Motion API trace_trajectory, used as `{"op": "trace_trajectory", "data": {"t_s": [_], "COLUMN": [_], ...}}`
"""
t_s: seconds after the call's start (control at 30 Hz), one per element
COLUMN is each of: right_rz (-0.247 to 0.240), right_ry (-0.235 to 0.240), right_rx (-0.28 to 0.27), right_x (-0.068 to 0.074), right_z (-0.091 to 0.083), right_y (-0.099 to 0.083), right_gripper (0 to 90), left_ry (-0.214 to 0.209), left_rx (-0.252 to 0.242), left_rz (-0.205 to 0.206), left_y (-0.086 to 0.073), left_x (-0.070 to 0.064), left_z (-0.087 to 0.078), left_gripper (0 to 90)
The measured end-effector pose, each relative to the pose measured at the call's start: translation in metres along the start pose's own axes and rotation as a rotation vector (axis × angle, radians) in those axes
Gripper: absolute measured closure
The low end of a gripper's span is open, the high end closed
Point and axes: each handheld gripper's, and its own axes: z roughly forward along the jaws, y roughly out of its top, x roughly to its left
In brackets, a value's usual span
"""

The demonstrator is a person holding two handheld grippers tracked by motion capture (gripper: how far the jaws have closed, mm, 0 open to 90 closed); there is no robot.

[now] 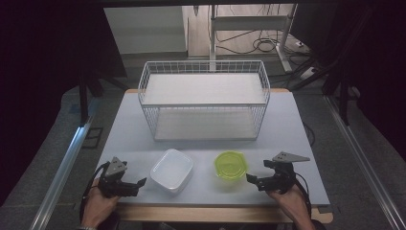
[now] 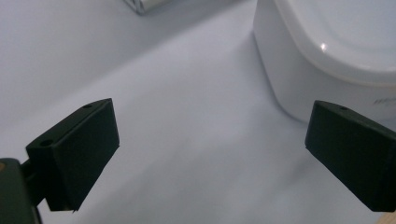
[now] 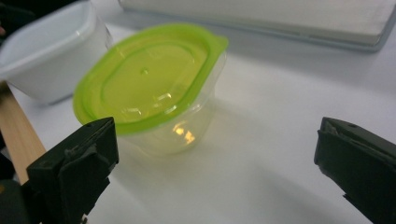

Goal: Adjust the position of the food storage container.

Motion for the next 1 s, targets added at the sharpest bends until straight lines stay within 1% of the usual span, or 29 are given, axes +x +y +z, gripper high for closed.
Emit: {"op": "trace_trajectory", "data": {"t_s": [0.07,0.13,0.17,0.2,0.27,0.3,0.37,0.4,0.5,0.57,0.63,0.7,0.77,0.83,0.9,0.93,0.97,1.0], "right_rz": [-0.007,-0.016,-0.019,-0.023,-0.023,-0.019,-0.016,-0.016,-0.017,-0.020,-0.027,-0.036,-0.061,-0.085,-0.092,-0.088,-0.088,-0.097], "right_ry": [-0.002,-0.015,-0.023,-0.026,-0.029,-0.039,-0.040,-0.044,-0.048,-0.043,-0.052,-0.060,-0.071,-0.074,-0.070,-0.066,-0.066,-0.049], "right_rx": [0.030,0.029,0.025,0.019,0.012,0.011,0.013,0.016,0.023,0.031,0.031,0.028,0.039,0.060,0.074,0.082,0.082,0.084], "right_x": [0.001,0.002,0.003,0.004,0.005,0.005,0.005,0.004,0.004,0.005,0.007,0.009,0.012,0.014,0.015,0.016,0.016,0.017], "right_z": [0.002,0.002,0.001,0.000,0.000,-0.002,-0.002,-0.003,-0.003,-0.004,-0.006,-0.009,-0.011,-0.012,-0.013,-0.013,-0.013,-0.012], "right_y": [0.000,0.001,0.002,0.003,0.003,0.004,0.004,0.004,0.005,0.006,0.007,0.008,0.010,0.012,0.014,0.015,0.015,0.018], "right_gripper": [1.4,3.4,4.7,6.5,8.2,11.6,12.9,15.6,19.5,24.3,29.4,36.7,48.3,60.4,70.0,74.7,74.7,82.6], "left_ry": [0.001,-0.012,-0.012,-0.014,-0.015,-0.015,-0.013,-0.004,-0.005,-0.002,-0.013,-0.021,-0.028,-0.017,-0.014,-0.007,-0.007,-0.004], "left_rx": [0.011,0.005,0.005,-0.005,-0.015,-0.022,-0.024,-0.027,-0.034,-0.032,-0.029,-0.031,-0.025,-0.020,-0.021,-0.031,-0.031,-0.036], "left_rz": [-0.004,-0.024,-0.024,-0.040,-0.046,-0.054,-0.051,-0.044,-0.035,-0.028,-0.020,-0.018,-0.004,0.006,0.007,0.003,0.003,-0.006], "left_y": [0.001,0.001,0.001,0.002,0.002,0.003,0.003,0.004,0.005,0.005,0.004,0.004,0.002,0.002,0.002,0.002,0.002,0.002], "left_x": [-0.001,0.000,0.000,0.000,0.001,0.000,0.000,-0.002,-0.003,-0.004,-0.004,-0.004,-0.005,-0.005,-0.005,-0.005,-0.005,-0.004], "left_z": [0.000,-0.001,-0.001,-0.003,-0.003,-0.004,-0.005,-0.005,-0.006,-0.005,-0.004,-0.003,0.000,0.000,0.000,-0.001,-0.001,-0.002], "left_gripper": [1.9,2.4,3.4,4.0,5.6,6.5,8.4,9.4,12.3,14.4,16.3,15.9,14.2,13.3,12.7,12.7,12.5,12.4]}}
